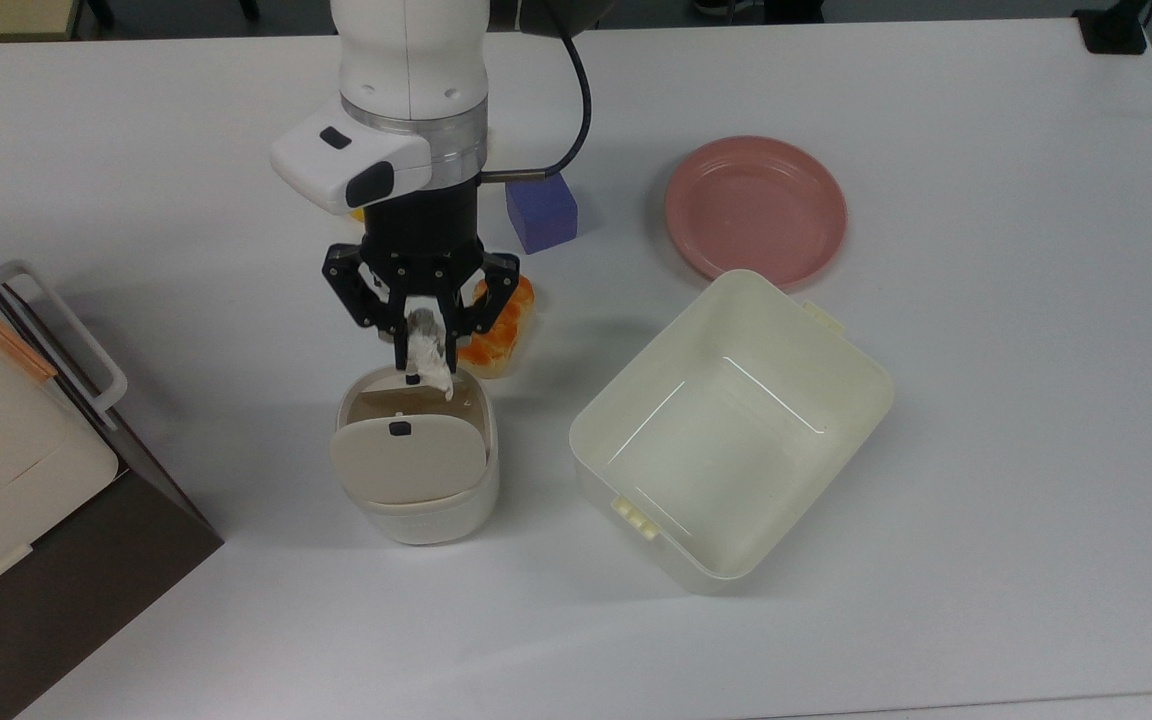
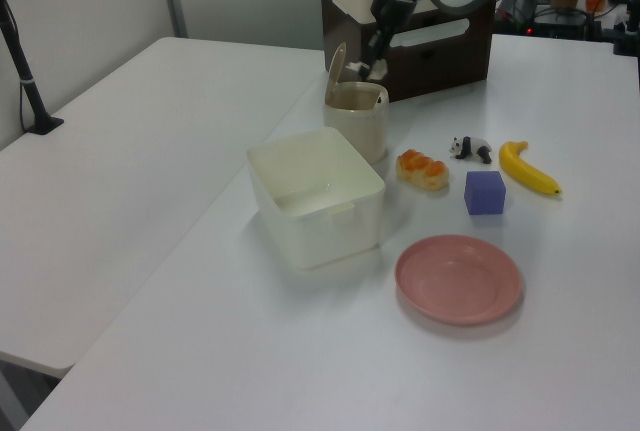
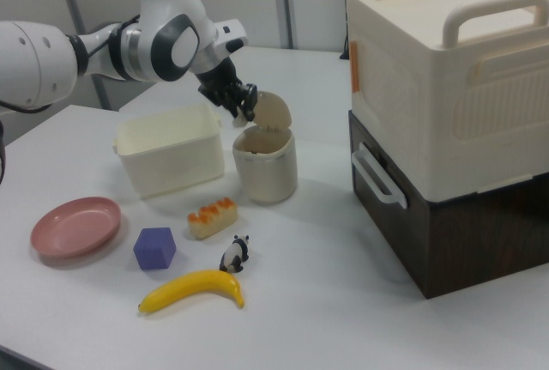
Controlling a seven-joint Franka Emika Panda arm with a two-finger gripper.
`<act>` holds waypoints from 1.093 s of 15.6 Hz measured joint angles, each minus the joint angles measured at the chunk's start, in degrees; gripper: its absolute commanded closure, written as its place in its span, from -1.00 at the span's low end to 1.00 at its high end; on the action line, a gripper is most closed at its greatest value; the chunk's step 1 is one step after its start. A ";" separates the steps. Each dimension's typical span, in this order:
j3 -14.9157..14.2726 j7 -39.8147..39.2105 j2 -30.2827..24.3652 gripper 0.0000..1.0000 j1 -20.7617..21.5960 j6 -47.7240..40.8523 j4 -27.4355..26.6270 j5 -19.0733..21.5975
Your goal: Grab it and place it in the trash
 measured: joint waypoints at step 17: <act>-0.07 -0.08 3.76 -0.22 0.11 0.33 0.20 -0.02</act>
